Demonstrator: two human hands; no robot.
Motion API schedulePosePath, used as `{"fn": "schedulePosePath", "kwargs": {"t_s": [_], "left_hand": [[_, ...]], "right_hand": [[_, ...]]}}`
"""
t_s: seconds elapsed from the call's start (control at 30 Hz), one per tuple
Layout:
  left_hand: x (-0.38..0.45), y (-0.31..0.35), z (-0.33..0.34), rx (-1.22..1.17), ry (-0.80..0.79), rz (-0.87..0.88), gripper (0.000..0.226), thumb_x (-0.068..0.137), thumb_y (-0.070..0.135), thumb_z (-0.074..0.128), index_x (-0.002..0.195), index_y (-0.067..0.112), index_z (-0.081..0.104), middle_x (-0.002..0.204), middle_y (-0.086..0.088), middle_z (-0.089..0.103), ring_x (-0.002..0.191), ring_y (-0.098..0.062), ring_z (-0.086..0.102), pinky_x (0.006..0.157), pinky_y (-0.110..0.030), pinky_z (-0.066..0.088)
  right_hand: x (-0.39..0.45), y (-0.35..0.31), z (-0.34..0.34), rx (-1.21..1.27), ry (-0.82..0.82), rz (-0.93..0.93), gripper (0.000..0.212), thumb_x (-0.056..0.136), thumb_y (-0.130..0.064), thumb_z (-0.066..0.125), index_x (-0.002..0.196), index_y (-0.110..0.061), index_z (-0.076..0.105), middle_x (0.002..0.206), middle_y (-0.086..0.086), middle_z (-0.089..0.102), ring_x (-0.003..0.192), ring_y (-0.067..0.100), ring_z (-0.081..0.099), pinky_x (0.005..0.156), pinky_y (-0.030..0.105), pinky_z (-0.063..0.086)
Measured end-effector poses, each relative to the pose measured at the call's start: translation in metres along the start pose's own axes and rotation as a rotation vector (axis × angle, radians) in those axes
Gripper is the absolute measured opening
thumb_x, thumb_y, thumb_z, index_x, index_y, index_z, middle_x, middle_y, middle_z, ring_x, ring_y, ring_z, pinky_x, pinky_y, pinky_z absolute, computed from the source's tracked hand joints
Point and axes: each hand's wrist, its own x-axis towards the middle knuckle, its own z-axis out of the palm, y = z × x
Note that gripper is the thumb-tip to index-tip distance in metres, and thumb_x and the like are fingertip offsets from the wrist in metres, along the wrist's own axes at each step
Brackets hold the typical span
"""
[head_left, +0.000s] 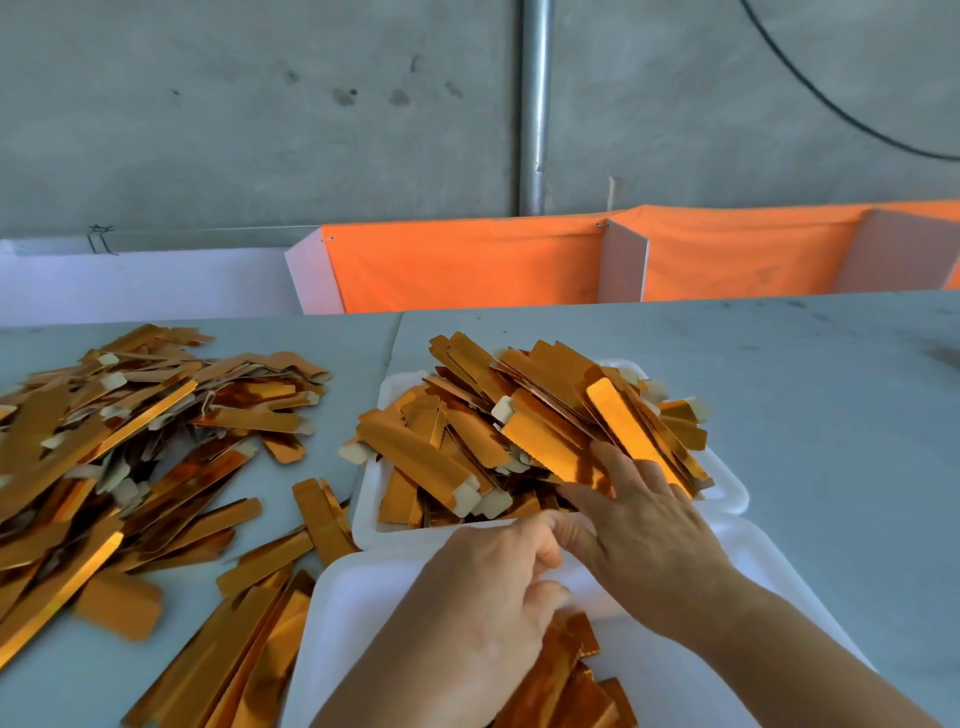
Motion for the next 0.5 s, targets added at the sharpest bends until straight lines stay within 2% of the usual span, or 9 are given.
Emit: {"fn": "schedulePosePath", "kwargs": {"t_s": [0.1, 0.17, 0.2, 0.27, 0.33, 0.37, 0.4, 0.43, 0.5], "left_hand": [[0.0, -0.001, 0.001, 0.008, 0.025, 0.001, 0.027, 0.094, 0.035, 0.054, 0.12, 0.036, 0.052, 0.114, 0.021, 0.059, 0.102, 0.004, 0.053, 0.075, -0.003, 0.036], [0.0, -0.001, 0.0, 0.015, 0.047, -0.002, 0.024, 0.094, 0.035, 0.054, 0.118, 0.035, 0.053, 0.114, 0.02, 0.06, 0.101, 0.003, 0.054, 0.076, -0.004, 0.04], [0.0, -0.001, 0.0, 0.019, 0.065, -0.003, 0.021, 0.094, 0.034, 0.053, 0.115, 0.035, 0.054, 0.113, 0.018, 0.061, 0.1, 0.002, 0.056, 0.079, -0.007, 0.044], [0.0, -0.001, -0.003, 0.027, 0.141, -0.009, 0.014, 0.095, 0.033, 0.052, 0.109, 0.036, 0.055, 0.105, 0.018, 0.063, 0.095, 0.001, 0.058, 0.078, -0.01, 0.048], [0.001, -0.001, -0.005, 0.037, 0.257, -0.024, 0.013, 0.097, 0.033, 0.047, 0.107, 0.037, 0.053, 0.094, 0.021, 0.06, 0.088, 0.002, 0.057, 0.066, -0.007, 0.043], [0.001, 0.0, -0.006, 0.044, 0.314, -0.035, 0.014, 0.098, 0.033, 0.044, 0.108, 0.038, 0.052, 0.086, 0.023, 0.056, 0.083, 0.003, 0.054, 0.061, -0.006, 0.04], [0.001, 0.0, -0.007, 0.039, 0.365, -0.05, 0.015, 0.098, 0.033, 0.04, 0.108, 0.038, 0.051, 0.08, 0.024, 0.051, 0.078, 0.005, 0.052, 0.059, -0.005, 0.038], [0.001, 0.0, -0.008, 0.004, 0.405, -0.075, 0.016, 0.098, 0.035, 0.038, 0.107, 0.039, 0.05, 0.077, 0.025, 0.049, 0.075, 0.007, 0.05, 0.059, -0.005, 0.038], [0.002, 0.001, -0.01, -0.191, 0.44, -0.146, 0.012, 0.097, 0.037, 0.04, 0.096, 0.042, 0.051, 0.081, 0.026, 0.054, 0.08, 0.007, 0.054, 0.062, -0.004, 0.038]], "right_hand": [[0.002, -0.001, -0.001, -0.034, -0.015, 0.014, 0.109, 0.056, -0.077, -0.028, 0.148, -0.04, 0.016, 0.159, -0.009, 0.011, 0.143, 0.019, 0.011, 0.114, 0.037, 0.019], [0.002, -0.003, -0.002, 0.04, 0.048, 0.017, 0.098, 0.069, -0.079, -0.017, 0.15, -0.034, 0.015, 0.158, -0.01, 0.014, 0.144, 0.014, 0.011, 0.115, 0.033, 0.019], [0.002, -0.004, -0.005, 0.122, 0.113, 0.02, 0.093, 0.073, -0.076, -0.006, 0.149, -0.031, 0.022, 0.157, -0.009, 0.022, 0.143, 0.012, 0.016, 0.113, 0.029, 0.021], [0.0, -0.004, -0.009, 0.359, 0.333, 0.008, 0.081, 0.077, -0.068, 0.015, 0.14, -0.026, 0.045, 0.142, -0.01, 0.046, 0.132, 0.008, 0.039, 0.102, 0.015, 0.031], [-0.002, -0.003, -0.015, 0.724, 0.495, -0.01, 0.049, 0.083, -0.056, 0.039, 0.117, -0.032, 0.064, 0.112, -0.019, 0.064, 0.104, 0.002, 0.06, 0.083, 0.006, 0.042], [-0.004, -0.002, -0.02, 0.962, 0.484, -0.019, 0.029, 0.084, -0.045, 0.05, 0.104, -0.036, 0.069, 0.098, -0.019, 0.069, 0.091, 0.002, 0.065, 0.073, 0.006, 0.047], [-0.006, -0.002, -0.023, 1.182, 0.418, -0.04, 0.019, 0.082, -0.034, 0.057, 0.092, -0.036, 0.073, 0.087, -0.014, 0.071, 0.081, 0.005, 0.067, 0.067, 0.01, 0.05], [-0.008, 0.0, -0.025, 1.337, 0.332, -0.066, 0.016, 0.079, -0.026, 0.061, 0.085, -0.031, 0.075, 0.083, -0.007, 0.072, 0.076, 0.01, 0.068, 0.064, 0.015, 0.052], [-0.013, 0.001, -0.027, 1.434, 0.176, -0.124, 0.013, 0.073, -0.019, 0.064, 0.082, -0.023, 0.073, 0.081, 0.006, 0.073, 0.072, 0.021, 0.068, 0.063, 0.024, 0.054]]}}
